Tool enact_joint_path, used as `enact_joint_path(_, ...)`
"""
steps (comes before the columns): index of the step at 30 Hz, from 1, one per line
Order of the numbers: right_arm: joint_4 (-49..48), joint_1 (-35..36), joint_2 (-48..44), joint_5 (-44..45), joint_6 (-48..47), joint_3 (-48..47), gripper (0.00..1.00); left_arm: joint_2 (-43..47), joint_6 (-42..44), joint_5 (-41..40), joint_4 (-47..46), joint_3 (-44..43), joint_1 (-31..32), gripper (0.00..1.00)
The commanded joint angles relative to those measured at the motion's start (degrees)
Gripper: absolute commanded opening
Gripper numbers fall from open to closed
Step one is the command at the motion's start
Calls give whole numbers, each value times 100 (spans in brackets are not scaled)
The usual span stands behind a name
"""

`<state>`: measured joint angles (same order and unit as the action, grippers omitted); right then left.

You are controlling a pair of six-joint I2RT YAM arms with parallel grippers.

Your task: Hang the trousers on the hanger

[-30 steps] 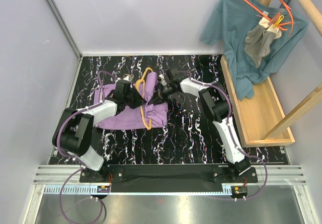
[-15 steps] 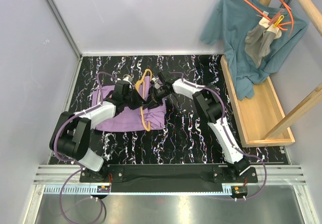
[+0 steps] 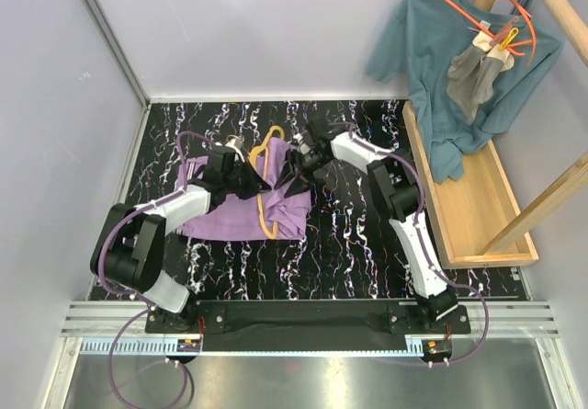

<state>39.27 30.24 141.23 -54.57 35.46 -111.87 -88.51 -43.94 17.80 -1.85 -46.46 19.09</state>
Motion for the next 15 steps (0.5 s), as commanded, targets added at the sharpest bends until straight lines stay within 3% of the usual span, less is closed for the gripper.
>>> enact_joint_path(1, 564, -440, -377, -116, -434, -500, 56, -17, 184, 66, 61, -162, -107, 0)
enact_joint_path(6, 119, -563, -613, 24, -84, -537, 56, -17, 228, 118, 88, -197, -107, 0)
enact_joint_path(10, -735, -651, -526, -125, 777, -572, 47, 27, 255, 144, 167, -276, -107, 0)
enact_joint_path(15, -816, -651, 69, 192, 1129, -1343, 21, 185, 176, 188, 176, -285, -107, 0)
